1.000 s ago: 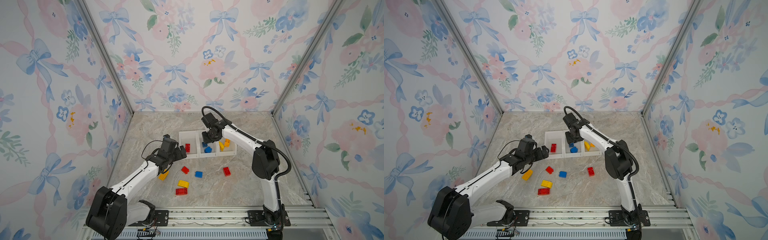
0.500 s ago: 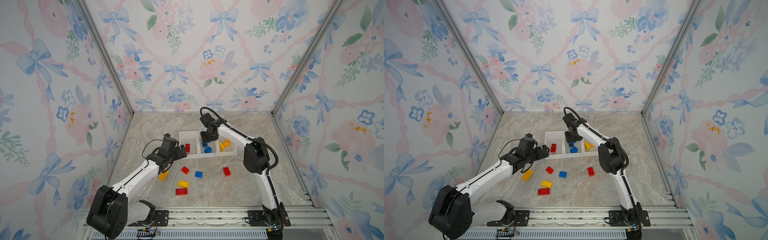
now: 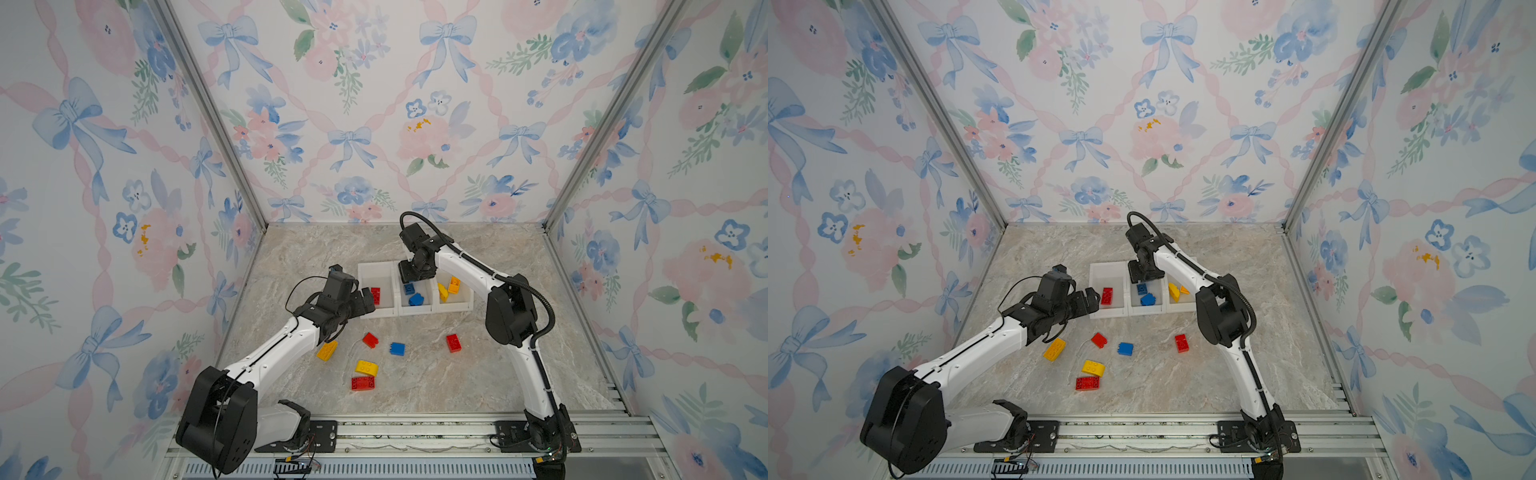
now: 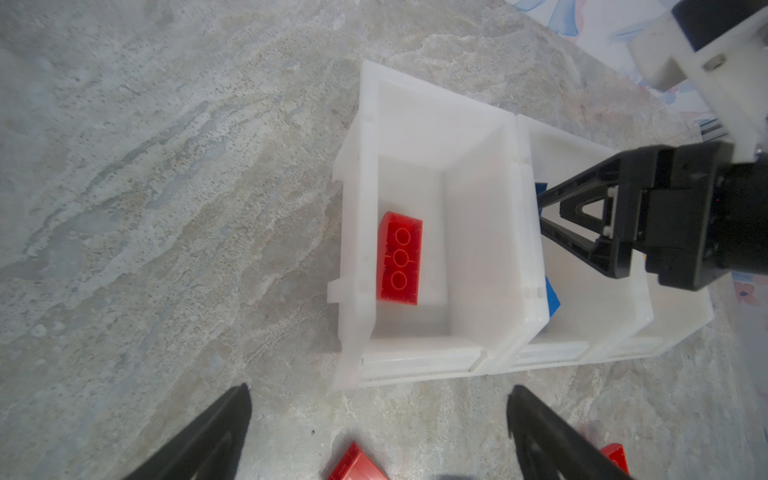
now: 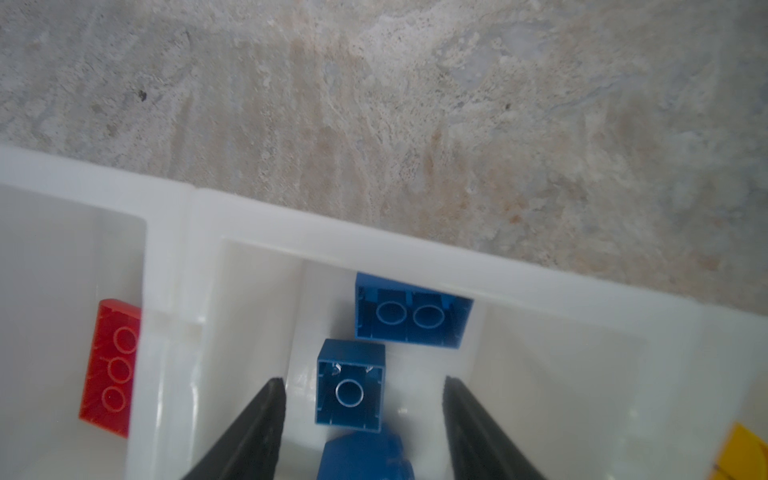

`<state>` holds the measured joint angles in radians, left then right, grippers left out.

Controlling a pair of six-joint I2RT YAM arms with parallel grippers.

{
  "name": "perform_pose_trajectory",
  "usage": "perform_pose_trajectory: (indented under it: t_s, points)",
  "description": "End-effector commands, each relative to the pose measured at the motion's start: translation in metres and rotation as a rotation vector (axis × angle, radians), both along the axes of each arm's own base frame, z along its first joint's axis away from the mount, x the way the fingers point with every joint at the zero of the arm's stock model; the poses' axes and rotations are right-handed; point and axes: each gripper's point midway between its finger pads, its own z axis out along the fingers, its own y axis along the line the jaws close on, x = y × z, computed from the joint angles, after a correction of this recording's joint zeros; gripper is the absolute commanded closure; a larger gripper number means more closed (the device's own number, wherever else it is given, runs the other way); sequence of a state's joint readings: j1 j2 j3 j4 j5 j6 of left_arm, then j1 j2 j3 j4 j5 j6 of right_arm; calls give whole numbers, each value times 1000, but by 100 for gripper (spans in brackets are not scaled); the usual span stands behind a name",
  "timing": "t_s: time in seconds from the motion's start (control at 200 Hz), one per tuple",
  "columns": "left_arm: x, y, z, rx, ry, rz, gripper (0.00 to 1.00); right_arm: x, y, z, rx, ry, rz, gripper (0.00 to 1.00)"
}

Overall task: Sort the legos into containers by color
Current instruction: 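Release the blue 2x3 brick from the right gripper into the middle compartment, then move the right gripper down to a red 2x2 brick and close on it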

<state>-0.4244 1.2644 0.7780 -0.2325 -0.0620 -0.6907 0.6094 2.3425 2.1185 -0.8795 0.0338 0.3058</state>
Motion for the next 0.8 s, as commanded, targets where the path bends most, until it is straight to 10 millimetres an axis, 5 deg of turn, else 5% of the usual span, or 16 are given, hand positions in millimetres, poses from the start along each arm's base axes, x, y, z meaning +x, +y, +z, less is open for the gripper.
perform_pose_trajectory:
  t_s: [0.0,0.325,0.795]
  points:
    - [3,1,7,-10,-16,3,2,-9,-7,17,8,5,0,36]
    - [-3,2,8,-26,-22,7,2,-32,-17,35,32,-10,-9,34]
    - [-10,2,8,-43,-25,-2,2,-94,-49,35,34,17,-31,26]
